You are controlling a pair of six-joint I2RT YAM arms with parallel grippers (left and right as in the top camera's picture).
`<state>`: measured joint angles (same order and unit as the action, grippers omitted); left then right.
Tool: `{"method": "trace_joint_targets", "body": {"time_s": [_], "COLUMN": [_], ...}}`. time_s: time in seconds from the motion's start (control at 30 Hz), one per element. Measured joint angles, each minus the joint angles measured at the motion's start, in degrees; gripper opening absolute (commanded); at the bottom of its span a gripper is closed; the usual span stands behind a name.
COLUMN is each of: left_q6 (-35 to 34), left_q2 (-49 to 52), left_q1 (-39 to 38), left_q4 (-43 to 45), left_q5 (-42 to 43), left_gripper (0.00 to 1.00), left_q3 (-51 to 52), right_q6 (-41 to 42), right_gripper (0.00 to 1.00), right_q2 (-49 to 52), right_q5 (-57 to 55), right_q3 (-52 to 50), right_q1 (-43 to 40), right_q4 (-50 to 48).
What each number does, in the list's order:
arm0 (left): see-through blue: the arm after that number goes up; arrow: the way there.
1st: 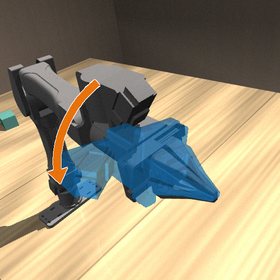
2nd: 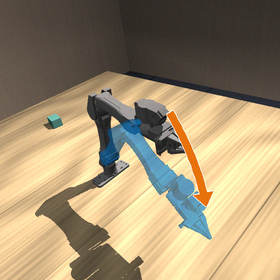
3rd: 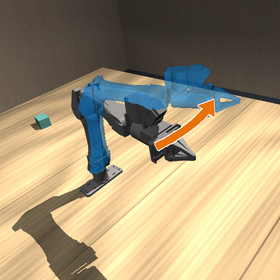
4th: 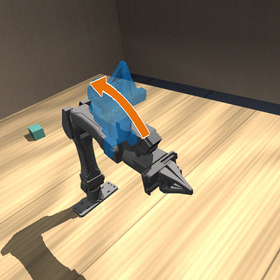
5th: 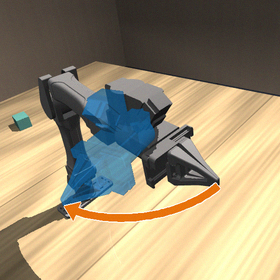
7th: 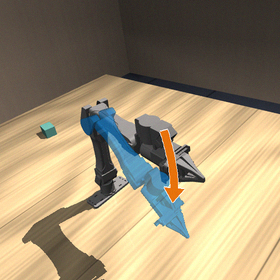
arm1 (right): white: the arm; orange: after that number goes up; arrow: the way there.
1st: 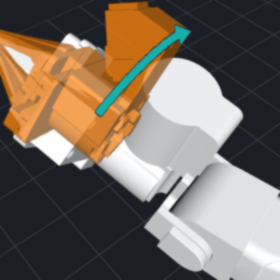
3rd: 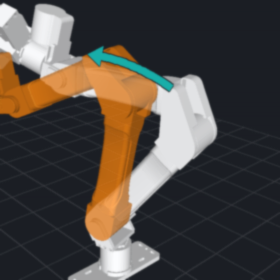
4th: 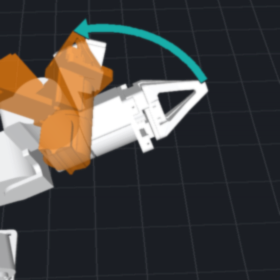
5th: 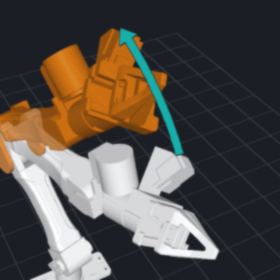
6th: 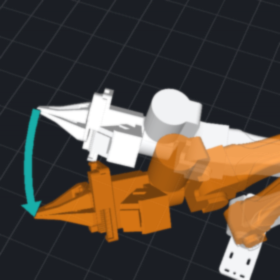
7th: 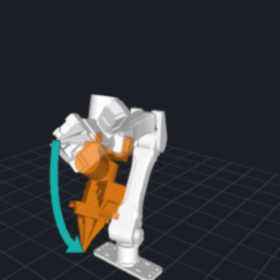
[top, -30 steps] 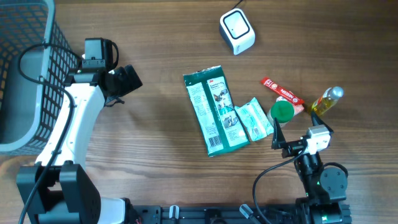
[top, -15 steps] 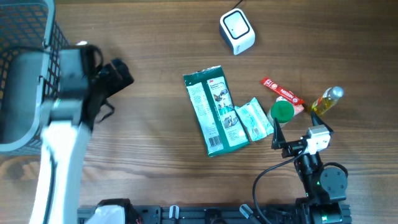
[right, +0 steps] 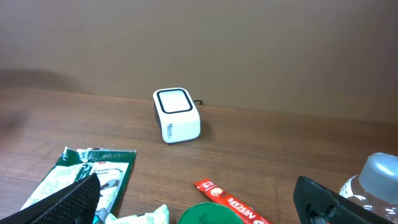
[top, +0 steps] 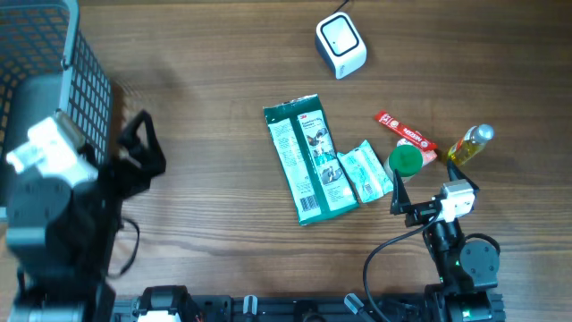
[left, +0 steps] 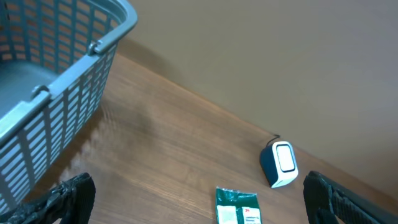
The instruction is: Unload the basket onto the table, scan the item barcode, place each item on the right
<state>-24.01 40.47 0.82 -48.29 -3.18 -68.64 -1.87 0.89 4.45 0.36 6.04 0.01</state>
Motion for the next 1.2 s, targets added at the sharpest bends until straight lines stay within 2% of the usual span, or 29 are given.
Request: {"method": "trace_joint_targets", "body": {"time_s": [0.17, 0.37, 0.5, 0.73, 0.93, 1.0, 1.07, 1.2], "left_q6": [0.20, 0.39, 0.63, 0.79, 0.81, 0.81, 0.81, 0.81], "left_q2": [-10.75, -22.91, -30.56, -37.62, -39.60, -39.65, -39.74, -39.74], "left_q1": [0.00, 0.00, -1.84, -5.25, -5.29, -5.29, -5.27, -5.27], "left_q4": [-5.31, -3.48, 10.75, 34.01, 50.86, 61.77, 69.02, 73.44], "left_q5": [0.00, 0.00, 0.00, 0.02, 0.04, 0.07, 0.07, 0.09], "left_gripper": [1.00, 1.00, 1.00, 1.00, 1.00, 1.00, 1.00, 1.00], "left_q3": [6.88, 20.55, 26.03, 34.40, 42.51, 47.12, 50.86, 58.21], "right_q6": [0.00, 0.00, 0.00, 0.00, 0.00, 0.00, 0.00, 0.00], "right_gripper": [1.00, 1.00, 1.00, 1.00, 1.00, 1.00, 1.00, 1.00], "right_q2": [0.00, 0.00, 0.00, 0.00, 0.00, 0.00, 0.00, 0.00], "right_q5": [-0.02, 0.00, -0.02, -0.02, -0.02, -0.02, -0.02, 0.00], "right_q3": [0.00, 0.00, 0.00, 0.00, 0.00, 0.00, 0.00, 0.00], "right_q1": [0.00, 0.00, 0.00, 0.00, 0.00, 0.00, 0.00, 0.00], "right_q4": [0.02, 0.04, 0.02, 0.04, 0.02, 0.02, 0.02, 0.02]}}
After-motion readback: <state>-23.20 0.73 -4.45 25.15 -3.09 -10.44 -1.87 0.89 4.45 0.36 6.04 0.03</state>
